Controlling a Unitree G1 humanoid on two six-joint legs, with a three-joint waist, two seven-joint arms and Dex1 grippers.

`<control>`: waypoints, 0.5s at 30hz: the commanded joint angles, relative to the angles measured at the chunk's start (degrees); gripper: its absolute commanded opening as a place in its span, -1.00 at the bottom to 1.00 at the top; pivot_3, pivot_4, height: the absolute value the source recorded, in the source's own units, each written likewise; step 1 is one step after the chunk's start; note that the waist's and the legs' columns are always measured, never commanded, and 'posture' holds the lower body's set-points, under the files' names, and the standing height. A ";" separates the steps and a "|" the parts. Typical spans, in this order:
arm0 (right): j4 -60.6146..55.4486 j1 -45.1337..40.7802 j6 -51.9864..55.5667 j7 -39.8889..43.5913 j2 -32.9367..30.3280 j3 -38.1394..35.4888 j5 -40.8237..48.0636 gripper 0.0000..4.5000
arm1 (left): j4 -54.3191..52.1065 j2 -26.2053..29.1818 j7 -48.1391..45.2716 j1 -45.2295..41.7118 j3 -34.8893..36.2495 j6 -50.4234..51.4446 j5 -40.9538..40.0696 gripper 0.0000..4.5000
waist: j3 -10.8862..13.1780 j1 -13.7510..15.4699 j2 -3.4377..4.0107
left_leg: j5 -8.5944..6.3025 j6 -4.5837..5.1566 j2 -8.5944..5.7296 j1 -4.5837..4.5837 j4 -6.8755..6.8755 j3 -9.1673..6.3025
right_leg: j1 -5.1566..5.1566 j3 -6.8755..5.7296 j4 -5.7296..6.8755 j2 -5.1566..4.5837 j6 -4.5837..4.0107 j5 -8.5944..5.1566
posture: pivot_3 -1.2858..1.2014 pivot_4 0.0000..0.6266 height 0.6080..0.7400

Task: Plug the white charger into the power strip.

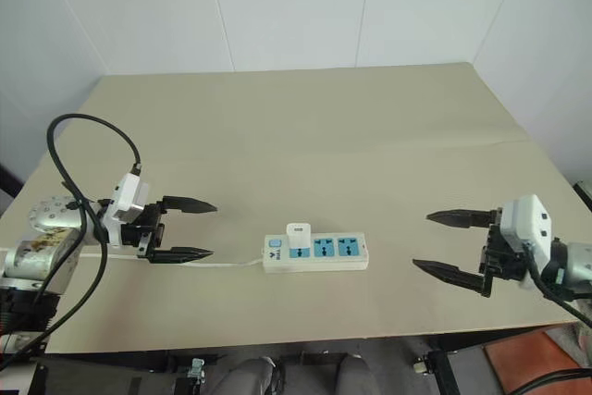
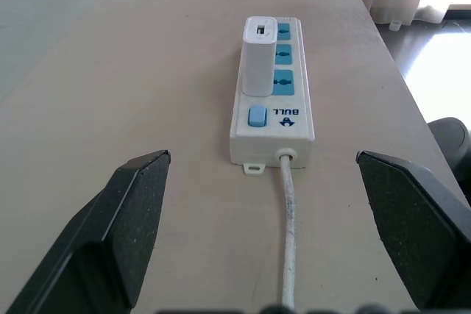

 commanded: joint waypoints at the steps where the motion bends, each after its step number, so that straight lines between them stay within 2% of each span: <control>1: -3.10 1.21 0.57 -1.88 -0.20 -2.57 1.04 1.00 | -0.96 0.38 -0.19 -0.69 0.83 0.50 -1.00 0.96 | 0.01 0.04 0.00 | 0.00 0.00 0.00 0.00 0.00 0.01 | -0.01 0.00 0.00 0.00 0.00 0.00 | 0.03 -0.52 1.00; 15: -5.73 2.11 0.37 -6.47 1.33 -0.89 0.81 1.00 | 0.56 -0.06 -0.65 -3.72 -0.34 1.16 -0.47 0.96 | 0.03 0.09 -0.04 | 0.01 -0.01 0.01 -0.01 0.01 0.02 | -0.01 0.02 0.00 0.02 -0.02 0.01 | 0.03 -0.52 1.00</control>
